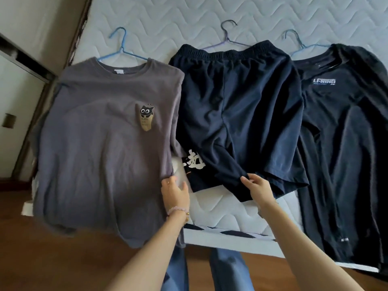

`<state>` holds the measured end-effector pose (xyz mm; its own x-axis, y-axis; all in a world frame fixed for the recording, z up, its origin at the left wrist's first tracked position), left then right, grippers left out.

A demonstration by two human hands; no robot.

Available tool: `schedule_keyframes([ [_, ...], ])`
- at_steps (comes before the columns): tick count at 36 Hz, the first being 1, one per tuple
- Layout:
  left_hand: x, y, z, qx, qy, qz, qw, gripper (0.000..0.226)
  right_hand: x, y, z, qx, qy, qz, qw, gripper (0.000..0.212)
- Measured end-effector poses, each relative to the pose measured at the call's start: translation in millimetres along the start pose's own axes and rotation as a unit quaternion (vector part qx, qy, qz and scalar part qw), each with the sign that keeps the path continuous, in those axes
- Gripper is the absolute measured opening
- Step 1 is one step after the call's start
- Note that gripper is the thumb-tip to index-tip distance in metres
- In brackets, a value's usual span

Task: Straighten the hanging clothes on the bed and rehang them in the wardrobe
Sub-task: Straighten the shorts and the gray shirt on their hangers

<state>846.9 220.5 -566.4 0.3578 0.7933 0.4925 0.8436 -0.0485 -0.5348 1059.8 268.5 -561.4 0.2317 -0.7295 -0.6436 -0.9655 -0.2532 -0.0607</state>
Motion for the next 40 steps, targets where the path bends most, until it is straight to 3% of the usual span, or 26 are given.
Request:
schedule_keyframes([
  [4,14.2,25.9,6.2,-0.086,-0.031,-0.11,0.99,0.046,1.9,-13.5,6.5,-0.064,0.029,-0.017,0.997,0.01],
  [9,22.2,31.6,11.2,-0.134,-0.094,-0.204,0.965,0.056,0.0,-15.9,4.0,-0.06,0.04,0.022,0.997,0.019],
  [11,25.6,24.3,2.6,-0.122,-0.076,-0.237,0.961,0.046,-1.4,-15.9,-1.0,-0.039,0.038,0.041,0.998,0.022],
  [14,28.8,6.3,-22.4,-0.105,-0.008,-0.322,0.941,0.006,-2.0,-12.6,-11.7,-0.001,0.019,0.051,0.999,0.019],
  [18,19.4,-26.2,-49.8,-0.109,0.019,-0.414,0.904,0.021,10.2,-9.4,-31.7,0.05,0.012,0.071,0.996,0.006],
  [21,4.2,-56.4,-55.4,-0.088,0.023,-0.446,0.89,0.024,26.6,-5.7,-47.9,0.051,0.046,0.069,0.995,0.018],
  [26,-42.3,-95.6,-45.7,-0.083,0.002,-0.329,0.941,0.013,41.3,14.7,-63.7,0.043,0.084,0.085,0.992,0.022],
  [31,-86.9,-111.4,-22.7,-0.092,-0.085,-0.31,0.942,0.009,49.1,54.4,-57.2,0.008,0.121,0.043,0.992,0.022],
  [37,-93.8,-111.4,-8.1,-0.145,-0.112,-0.247,0.951,0.005,58.1,69.1,-46.0,0.015,0.15,-0.009,0.989,0.013],
  [40,-92.5,-108.8,-4.1,-0.129,-0.115,-0.105,0.979,0.031,59.1,64.7,-45.6,0.004,0.158,-0.039,0.987,0.01],
])
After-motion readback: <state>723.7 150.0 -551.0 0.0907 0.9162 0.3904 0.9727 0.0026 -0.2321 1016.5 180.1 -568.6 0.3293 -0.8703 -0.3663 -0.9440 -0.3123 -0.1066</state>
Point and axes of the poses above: each hand's wrist, its own z-axis towards the middle knuckle, its own y-axis out of the palm, x = y × z, the point moved 1 cm from there along z, towards the middle knuckle, and after that the axes turned 15 degrees about -x, right-handed, at the moved point
